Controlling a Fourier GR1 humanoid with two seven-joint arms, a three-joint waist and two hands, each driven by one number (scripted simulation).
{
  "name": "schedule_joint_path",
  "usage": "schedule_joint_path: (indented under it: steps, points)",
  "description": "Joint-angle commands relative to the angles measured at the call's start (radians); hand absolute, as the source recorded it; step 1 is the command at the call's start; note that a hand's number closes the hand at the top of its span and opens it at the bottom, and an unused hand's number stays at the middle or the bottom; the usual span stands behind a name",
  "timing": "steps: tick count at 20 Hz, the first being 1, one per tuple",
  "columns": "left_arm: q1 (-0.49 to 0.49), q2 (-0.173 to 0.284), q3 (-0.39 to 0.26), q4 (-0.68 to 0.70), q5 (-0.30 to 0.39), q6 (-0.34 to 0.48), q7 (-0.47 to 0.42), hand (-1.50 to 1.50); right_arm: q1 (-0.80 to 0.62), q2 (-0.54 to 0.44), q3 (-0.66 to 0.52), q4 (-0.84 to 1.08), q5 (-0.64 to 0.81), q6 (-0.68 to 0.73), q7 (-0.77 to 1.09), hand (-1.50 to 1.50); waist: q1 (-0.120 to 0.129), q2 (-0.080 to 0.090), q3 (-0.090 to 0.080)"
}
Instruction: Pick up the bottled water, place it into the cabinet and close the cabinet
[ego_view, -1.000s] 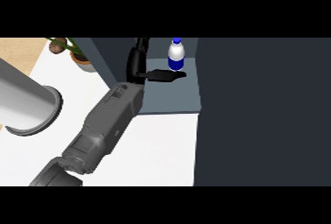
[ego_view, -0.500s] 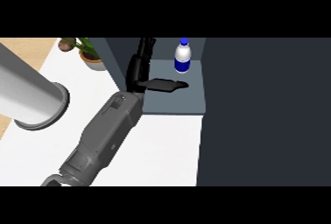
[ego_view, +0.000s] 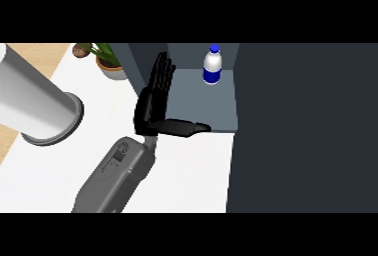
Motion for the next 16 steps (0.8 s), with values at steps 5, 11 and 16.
schedule_joint_path:
  steps: [5, 11, 16]
  points:
    - [0.404, 0.099, -0.133, -0.574, -0.024, 0.074, 0.132, -1.5, -0.035, 0.017, 0.059, -0.045, 0.056, -0.044, 0.051, -1.5, -0.001, 0.005, -0.003]
    - [0.586, 0.173, -0.225, -0.865, -0.054, 0.111, 0.24, -1.5, -0.071, -0.085, 0.041, -0.008, 0.095, 0.044, 0.04, -1.5, -0.015, 0.01, -0.002]
    - [0.784, 0.257, -0.229, -1.048, -0.054, 0.097, 0.183, -1.5, 0.012, -0.202, 0.113, -0.136, 0.114, 0.12, 0.116, 1.5, -0.013, 0.008, -0.003]
